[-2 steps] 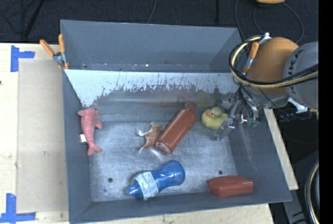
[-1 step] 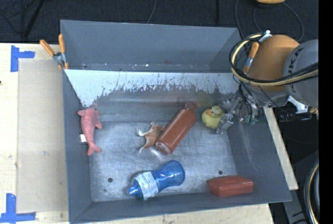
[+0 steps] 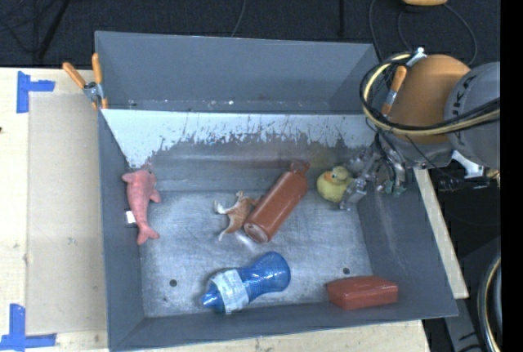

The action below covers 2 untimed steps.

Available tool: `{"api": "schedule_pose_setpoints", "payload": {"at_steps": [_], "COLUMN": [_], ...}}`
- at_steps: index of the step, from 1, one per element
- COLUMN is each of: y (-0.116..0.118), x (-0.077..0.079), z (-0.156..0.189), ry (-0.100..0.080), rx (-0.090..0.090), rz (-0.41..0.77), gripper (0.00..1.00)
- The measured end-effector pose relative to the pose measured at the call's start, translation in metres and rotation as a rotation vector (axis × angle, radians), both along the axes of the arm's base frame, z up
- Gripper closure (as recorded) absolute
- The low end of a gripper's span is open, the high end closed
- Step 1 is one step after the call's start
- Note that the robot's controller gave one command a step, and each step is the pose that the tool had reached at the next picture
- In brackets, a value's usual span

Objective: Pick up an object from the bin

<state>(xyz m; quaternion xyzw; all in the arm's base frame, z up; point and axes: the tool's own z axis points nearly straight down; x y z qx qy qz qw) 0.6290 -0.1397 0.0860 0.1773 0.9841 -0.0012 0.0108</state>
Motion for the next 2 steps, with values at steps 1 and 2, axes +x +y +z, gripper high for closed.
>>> {"api": "schedule_pose_setpoints", "payload": {"at_steps": [1, 2], "y": [-0.001, -0.001], "x": [0.002, -0.003], "z": [0.084, 0.018], "ry": [0.012, 0.049], "rx": [0.005, 0.01], "rz": [0.001, 0.003], "gripper": [1.0, 1.0]}}
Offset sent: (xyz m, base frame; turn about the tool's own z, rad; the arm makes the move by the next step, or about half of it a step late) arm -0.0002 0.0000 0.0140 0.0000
